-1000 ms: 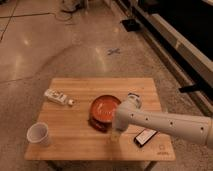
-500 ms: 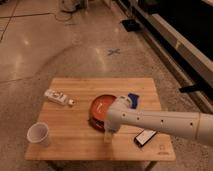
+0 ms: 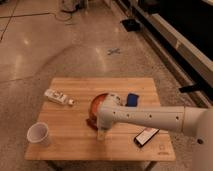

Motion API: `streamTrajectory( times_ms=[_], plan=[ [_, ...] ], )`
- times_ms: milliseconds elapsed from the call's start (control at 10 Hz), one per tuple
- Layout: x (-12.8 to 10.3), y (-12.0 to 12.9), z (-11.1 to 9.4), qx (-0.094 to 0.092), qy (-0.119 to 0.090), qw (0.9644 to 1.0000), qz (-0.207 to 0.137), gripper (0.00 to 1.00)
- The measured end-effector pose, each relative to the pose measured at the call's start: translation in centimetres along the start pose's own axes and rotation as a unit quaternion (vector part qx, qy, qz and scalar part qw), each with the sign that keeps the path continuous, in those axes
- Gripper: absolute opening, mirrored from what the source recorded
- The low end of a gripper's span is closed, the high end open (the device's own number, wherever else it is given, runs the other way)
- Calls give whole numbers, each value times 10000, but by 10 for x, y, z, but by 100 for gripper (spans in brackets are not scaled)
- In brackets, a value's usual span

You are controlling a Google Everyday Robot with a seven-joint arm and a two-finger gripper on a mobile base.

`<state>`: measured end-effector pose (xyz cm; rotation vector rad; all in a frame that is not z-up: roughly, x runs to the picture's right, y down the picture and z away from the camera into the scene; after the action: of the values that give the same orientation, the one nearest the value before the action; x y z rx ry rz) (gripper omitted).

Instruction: Place the pepper in the ceramic bowl

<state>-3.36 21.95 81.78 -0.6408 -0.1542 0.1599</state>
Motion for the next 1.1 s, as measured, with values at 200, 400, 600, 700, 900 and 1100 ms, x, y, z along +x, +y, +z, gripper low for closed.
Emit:
streamTrajectory(
  times_ms=[200, 400, 600, 700, 900, 1100],
  plan=[
    [-7, -6, 3, 43, 31, 10000, -5, 64],
    [-13, -7, 4, 41, 66, 10000, -12, 47],
    [-17, -2, 0, 7, 46, 10000, -25, 27],
    [-17, 0, -4, 8, 30, 10000, -43, 15],
    [-12, 2, -21, 69, 6, 9999, -116, 1],
    [-6, -2, -54, 216, 19, 9995, -225, 0]
  ],
)
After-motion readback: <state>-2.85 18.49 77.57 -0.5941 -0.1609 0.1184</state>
